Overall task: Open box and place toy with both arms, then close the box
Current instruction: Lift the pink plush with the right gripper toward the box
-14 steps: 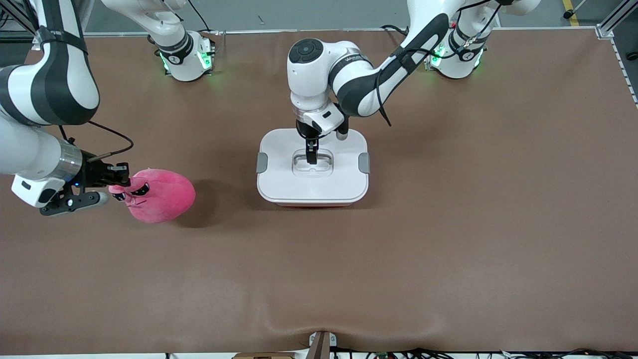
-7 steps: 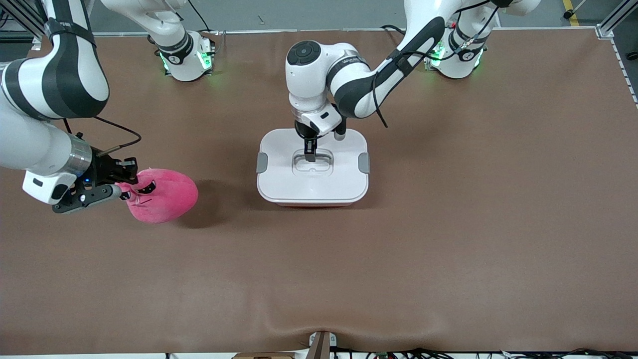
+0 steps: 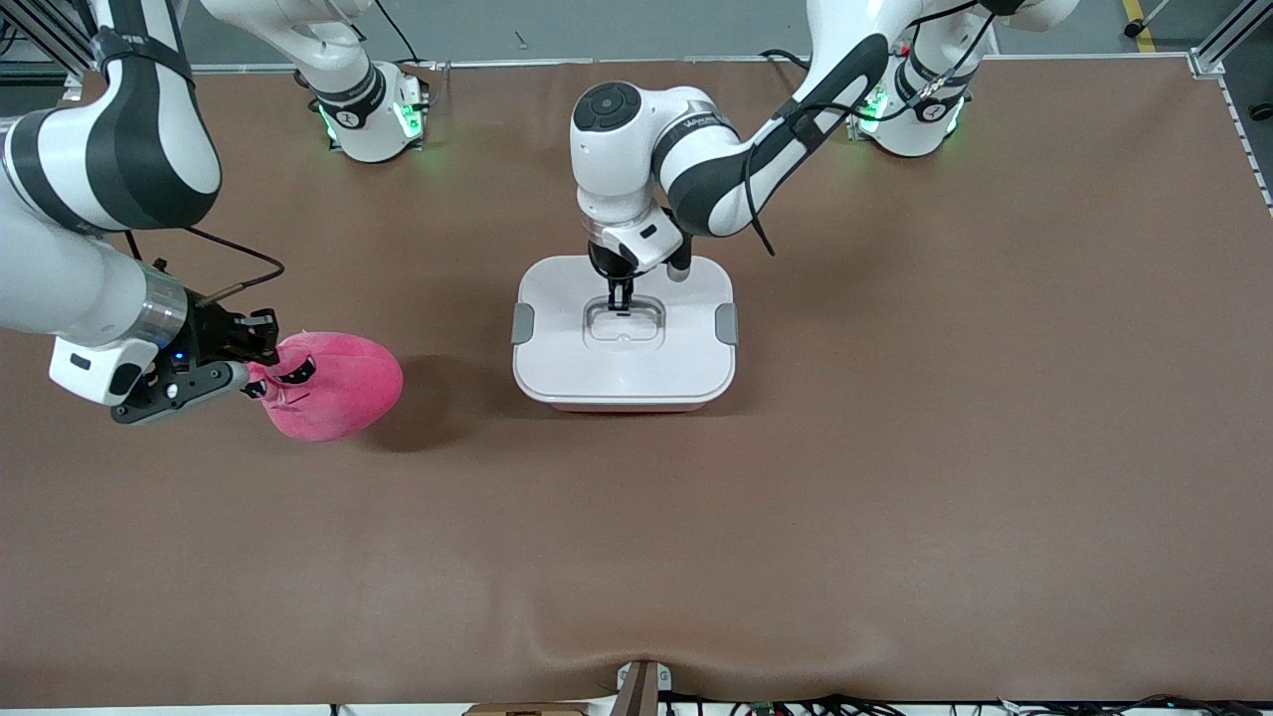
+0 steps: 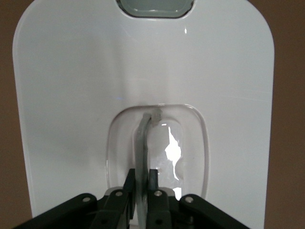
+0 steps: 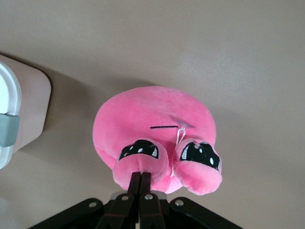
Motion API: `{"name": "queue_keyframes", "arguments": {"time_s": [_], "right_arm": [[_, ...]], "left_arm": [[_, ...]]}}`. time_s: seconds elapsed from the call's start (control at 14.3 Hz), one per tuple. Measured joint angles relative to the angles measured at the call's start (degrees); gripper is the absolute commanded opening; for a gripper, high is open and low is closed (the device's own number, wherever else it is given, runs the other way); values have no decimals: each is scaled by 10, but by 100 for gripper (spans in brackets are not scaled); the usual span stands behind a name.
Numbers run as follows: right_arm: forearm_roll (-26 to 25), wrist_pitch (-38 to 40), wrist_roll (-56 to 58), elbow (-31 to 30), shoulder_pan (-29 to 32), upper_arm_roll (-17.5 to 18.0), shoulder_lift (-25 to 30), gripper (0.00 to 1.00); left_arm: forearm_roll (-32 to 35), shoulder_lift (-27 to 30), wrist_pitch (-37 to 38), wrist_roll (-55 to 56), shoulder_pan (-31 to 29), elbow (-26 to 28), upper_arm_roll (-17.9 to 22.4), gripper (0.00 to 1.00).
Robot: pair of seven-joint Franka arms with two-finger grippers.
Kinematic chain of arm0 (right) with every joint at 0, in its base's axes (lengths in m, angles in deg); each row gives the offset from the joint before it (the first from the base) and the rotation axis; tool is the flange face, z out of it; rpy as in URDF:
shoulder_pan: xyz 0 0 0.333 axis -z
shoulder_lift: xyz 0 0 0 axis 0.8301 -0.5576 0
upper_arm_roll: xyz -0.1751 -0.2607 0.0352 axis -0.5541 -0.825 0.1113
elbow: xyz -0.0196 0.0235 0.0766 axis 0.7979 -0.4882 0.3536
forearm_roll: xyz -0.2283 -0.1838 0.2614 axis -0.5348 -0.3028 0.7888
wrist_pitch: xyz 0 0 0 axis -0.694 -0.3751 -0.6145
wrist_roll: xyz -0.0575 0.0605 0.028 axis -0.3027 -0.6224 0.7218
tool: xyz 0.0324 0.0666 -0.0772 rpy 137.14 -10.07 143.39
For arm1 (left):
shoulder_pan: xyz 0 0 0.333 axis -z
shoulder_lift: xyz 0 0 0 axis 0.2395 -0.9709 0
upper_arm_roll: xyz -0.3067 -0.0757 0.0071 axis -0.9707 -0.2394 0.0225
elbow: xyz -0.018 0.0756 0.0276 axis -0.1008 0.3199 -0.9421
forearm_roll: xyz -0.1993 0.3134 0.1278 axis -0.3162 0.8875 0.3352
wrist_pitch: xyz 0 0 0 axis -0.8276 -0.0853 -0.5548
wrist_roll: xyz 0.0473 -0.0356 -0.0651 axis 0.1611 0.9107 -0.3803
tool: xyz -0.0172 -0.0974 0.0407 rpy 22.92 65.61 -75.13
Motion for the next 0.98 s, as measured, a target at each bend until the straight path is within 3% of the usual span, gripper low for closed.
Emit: {"name": "queue_keyframes", "arguments": {"time_s": [0.56,0.98], "right_arm": [[0,32,54,16,-17,2,7,0],[0,37,74,19,-69,3,29,0]], "left_arm": [[1,0,-1,0,-3,-12,3,0],[1,2,3,-1,-3,-20,3,0]]}}
